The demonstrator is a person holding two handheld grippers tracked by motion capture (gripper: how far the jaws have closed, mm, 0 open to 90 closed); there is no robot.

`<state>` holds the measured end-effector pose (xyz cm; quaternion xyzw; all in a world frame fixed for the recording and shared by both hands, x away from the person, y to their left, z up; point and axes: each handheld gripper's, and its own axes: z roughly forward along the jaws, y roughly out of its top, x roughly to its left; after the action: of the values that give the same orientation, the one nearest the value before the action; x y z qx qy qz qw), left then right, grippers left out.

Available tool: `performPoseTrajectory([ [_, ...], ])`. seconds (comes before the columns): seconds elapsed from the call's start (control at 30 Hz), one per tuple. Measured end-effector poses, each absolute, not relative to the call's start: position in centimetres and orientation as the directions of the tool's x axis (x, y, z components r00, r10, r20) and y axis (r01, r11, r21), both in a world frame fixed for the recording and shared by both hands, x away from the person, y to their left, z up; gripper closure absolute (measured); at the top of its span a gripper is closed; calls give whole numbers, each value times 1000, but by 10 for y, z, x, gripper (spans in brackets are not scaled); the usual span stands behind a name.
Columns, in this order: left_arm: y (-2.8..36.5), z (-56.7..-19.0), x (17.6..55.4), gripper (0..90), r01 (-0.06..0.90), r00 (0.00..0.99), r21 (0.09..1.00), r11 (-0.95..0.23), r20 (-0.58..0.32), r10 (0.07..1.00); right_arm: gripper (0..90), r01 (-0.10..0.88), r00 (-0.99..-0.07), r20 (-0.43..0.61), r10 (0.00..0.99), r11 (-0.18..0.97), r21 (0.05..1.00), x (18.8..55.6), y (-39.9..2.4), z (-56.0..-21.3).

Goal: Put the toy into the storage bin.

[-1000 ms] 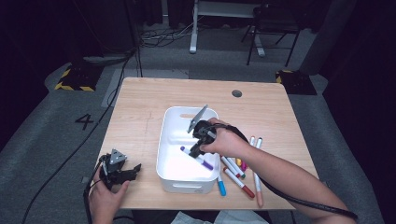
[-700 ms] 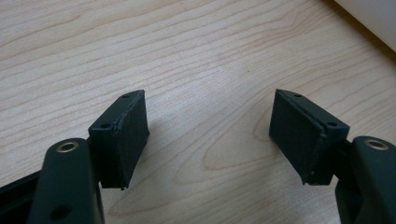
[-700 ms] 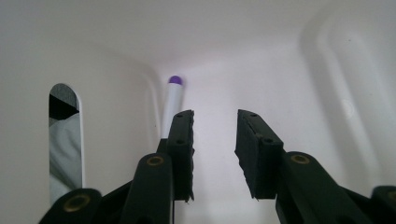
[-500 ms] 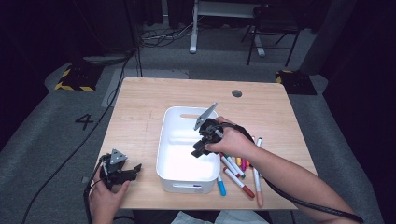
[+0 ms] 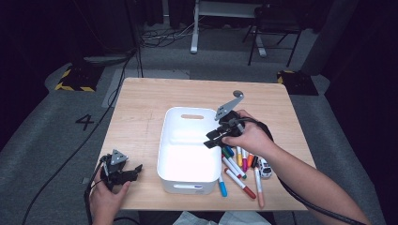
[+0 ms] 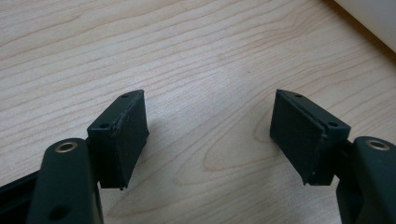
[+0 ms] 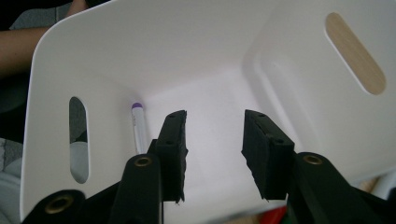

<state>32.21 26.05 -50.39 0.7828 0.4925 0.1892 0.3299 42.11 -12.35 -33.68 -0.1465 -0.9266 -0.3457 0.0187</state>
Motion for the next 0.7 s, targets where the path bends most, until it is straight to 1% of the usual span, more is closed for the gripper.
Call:
performPoseTrajectory([
  [0.37, 261, -504, 322, 280, 646, 443, 703, -298, -27, 896, 623, 330, -929, 104, 355, 669, 666, 428, -167, -327],
  [0.67, 260, -504, 322, 280, 646, 443, 703, -298, -27, 896, 625, 401, -885, 101, 454, 637, 658, 441, -197, -337],
  [0.7, 261, -504, 322, 280, 646, 443, 703, -298, -27, 896, 625, 398, -882, 84, 464, 638, 659, 443, -200, -339],
])
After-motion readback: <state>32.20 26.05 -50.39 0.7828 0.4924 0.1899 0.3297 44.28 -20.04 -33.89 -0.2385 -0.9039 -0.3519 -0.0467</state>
